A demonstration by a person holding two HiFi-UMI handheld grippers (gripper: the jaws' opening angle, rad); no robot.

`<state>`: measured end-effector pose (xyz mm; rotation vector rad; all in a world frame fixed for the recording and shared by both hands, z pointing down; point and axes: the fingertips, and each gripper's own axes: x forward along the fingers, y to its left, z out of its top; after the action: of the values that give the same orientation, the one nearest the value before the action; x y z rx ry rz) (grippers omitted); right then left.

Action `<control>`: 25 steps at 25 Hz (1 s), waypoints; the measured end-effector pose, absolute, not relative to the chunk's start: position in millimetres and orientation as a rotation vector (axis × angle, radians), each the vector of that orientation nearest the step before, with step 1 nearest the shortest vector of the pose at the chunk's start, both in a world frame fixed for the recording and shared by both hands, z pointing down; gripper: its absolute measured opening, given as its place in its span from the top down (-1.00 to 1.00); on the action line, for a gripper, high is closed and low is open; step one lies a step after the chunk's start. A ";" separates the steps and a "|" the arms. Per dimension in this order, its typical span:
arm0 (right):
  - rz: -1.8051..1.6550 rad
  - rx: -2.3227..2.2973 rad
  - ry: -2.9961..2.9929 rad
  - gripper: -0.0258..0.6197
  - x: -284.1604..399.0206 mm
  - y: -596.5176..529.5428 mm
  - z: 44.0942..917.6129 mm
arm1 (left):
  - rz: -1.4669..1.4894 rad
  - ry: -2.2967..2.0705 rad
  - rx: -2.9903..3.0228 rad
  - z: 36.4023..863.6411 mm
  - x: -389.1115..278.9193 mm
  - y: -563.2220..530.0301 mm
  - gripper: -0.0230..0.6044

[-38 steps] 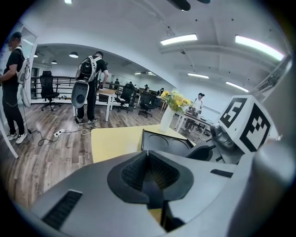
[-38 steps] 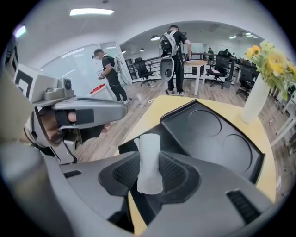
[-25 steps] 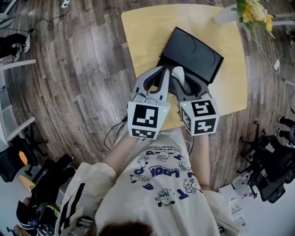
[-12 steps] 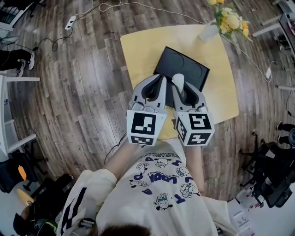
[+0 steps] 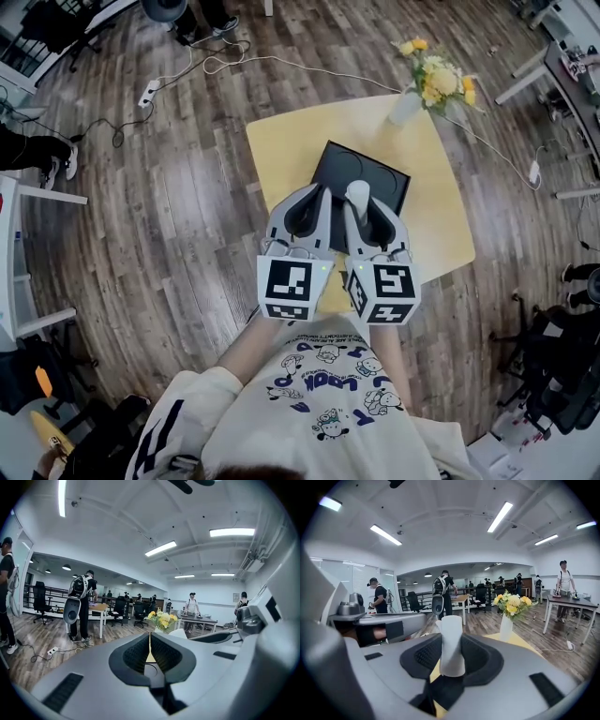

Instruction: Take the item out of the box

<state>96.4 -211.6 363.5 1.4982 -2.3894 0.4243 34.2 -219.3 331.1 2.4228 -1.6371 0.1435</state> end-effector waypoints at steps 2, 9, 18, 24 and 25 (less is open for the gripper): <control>0.415 1.523 -2.396 0.48 97.5 -212.6 358.7 | 0.138 -1.648 2.429 327.5 34.0 -220.1 0.86; 0.385 1.629 -2.420 0.48 102.8 -209.1 341.0 | 0.118 -1.670 2.443 315.0 30.2 -215.0 0.86; 0.333 1.708 -2.441 0.49 109.5 -205.4 322.3 | 0.090 -1.672 2.473 301.1 34.8 -209.2 0.86; 0.309 1.716 -2.456 0.48 109.4 -205.9 315.5 | 0.088 -1.672 2.482 298.5 35.3 -209.3 0.86; 0.306 1.719 -2.458 0.48 109.9 -206.1 314.9 | 0.089 -1.673 2.485 298.2 35.9 -209.7 0.86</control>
<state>109.9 -206.1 314.9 1.7187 -2.4584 0.3064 35.9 -209.7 298.2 2.4850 -1.6728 0.0893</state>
